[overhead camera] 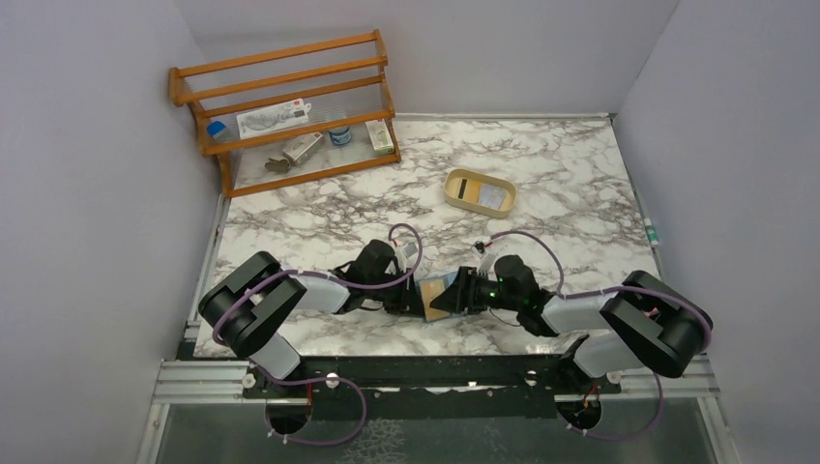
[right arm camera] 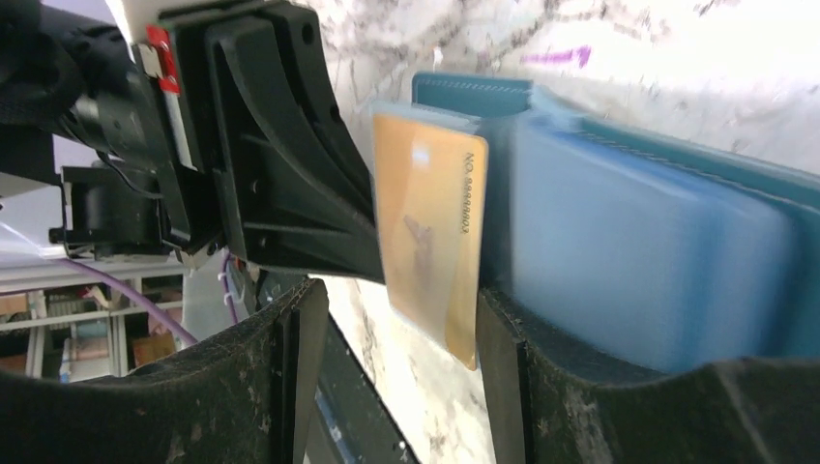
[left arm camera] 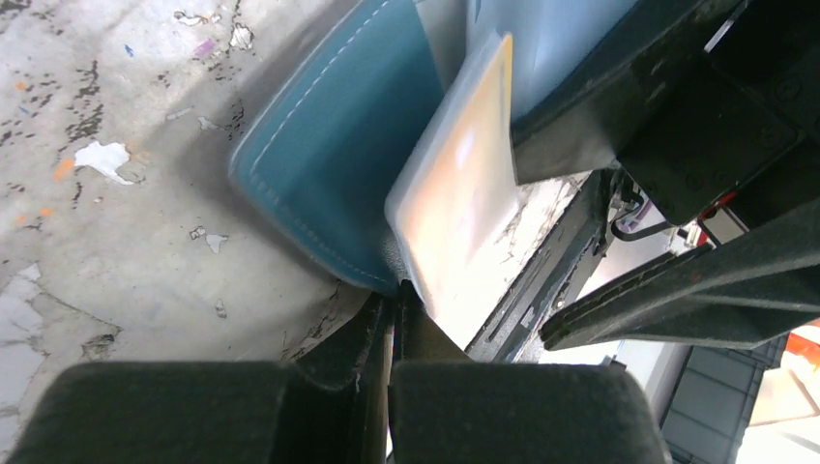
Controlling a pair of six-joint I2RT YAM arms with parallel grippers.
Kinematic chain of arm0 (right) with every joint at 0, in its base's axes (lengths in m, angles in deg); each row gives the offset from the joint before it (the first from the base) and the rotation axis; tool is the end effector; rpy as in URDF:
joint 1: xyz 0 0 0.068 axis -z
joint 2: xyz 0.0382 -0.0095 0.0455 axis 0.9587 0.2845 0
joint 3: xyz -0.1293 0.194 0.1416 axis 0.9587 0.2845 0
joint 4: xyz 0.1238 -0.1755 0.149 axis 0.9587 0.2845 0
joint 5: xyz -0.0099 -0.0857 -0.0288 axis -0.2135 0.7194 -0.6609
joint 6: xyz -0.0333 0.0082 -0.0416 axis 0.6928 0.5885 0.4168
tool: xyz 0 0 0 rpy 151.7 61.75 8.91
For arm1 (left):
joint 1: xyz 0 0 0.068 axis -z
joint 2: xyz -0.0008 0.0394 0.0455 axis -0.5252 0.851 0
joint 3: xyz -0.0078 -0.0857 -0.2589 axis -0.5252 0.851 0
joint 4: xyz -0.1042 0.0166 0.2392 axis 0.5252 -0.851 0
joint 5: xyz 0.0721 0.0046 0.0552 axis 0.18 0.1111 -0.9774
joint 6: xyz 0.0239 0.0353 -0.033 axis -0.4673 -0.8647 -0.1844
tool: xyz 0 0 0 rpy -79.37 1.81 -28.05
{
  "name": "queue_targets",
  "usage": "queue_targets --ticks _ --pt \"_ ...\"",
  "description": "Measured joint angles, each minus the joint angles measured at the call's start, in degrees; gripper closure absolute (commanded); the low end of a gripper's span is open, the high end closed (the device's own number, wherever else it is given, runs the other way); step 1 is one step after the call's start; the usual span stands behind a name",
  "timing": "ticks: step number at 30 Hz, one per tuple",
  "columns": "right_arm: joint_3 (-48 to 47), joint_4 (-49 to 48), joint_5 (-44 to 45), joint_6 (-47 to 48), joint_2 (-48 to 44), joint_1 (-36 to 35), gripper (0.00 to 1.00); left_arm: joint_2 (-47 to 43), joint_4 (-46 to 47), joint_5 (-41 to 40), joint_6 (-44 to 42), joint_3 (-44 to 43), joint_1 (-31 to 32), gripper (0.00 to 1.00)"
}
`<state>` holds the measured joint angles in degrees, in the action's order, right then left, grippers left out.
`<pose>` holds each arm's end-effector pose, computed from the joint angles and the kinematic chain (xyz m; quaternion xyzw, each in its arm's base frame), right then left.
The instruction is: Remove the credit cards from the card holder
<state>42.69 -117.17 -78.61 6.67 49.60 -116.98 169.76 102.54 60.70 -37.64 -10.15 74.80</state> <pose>0.1517 0.1627 0.1226 -0.0521 0.8268 0.5038 0.2448 0.1750 -0.1892 0.1074 0.0932 0.8903 -0.4358 0.0942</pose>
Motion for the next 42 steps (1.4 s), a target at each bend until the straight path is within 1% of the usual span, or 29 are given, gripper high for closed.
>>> queue_targets --ticks 6,9,12,19,21,23,27,36,39,42 --pt "-3.3 15.6 0.3 0.1 -4.7 -1.9 0.38 0.0 -0.5 0.0 -0.7 -0.3 0.0 1.0" --pt "-2.9 17.5 1.0 -0.1 -5.4 -2.2 0.38 0.2 -1.2 -0.2 -1.6 -1.4 0.4 1.0" --pt "-0.9 12.0 0.8 -1.6 -3.5 -2.2 0.38 0.5 -2.4 -0.2 -2.3 -2.2 0.5 1.0" --pt "4.7 -14.7 -1.6 -6.9 8.7 -1.7 0.4 0.9 -4.0 0.0 -3.0 -3.1 0.5 1.0" --pt "4.7 -18.5 -2.1 -7.7 11.1 -1.7 0.41 0.9 -4.1 0.0 -3.2 -3.2 0.5 1.0" --pt "4.4 -19.6 -2.6 -7.9 12.1 -1.7 0.41 0.9 -4.2 0.0 -3.2 -3.2 0.5 1.0" --pt "2.2 -15.8 -3.4 -7.4 11.5 -1.8 0.43 1.0 -4.4 0.0 -3.2 -3.4 0.5 1.0" --pt "-4.2 6.0 -2.9 -3.4 1.9 -2.3 0.44 0.9 -4.4 -0.7 -3.8 -4.2 0.5 1.0" --pt "-5.6 11.3 -2.8 -1.8 -1.2 -2.3 0.44 1.0 -3.8 -1.6 -4.1 -4.2 0.8 1.0" --pt "-6.0 13.9 -2.8 -0.5 -2.0 -2.2 0.44 1.0 -3.6 -2.0 -4.2 -4.2 0.9 1.0"
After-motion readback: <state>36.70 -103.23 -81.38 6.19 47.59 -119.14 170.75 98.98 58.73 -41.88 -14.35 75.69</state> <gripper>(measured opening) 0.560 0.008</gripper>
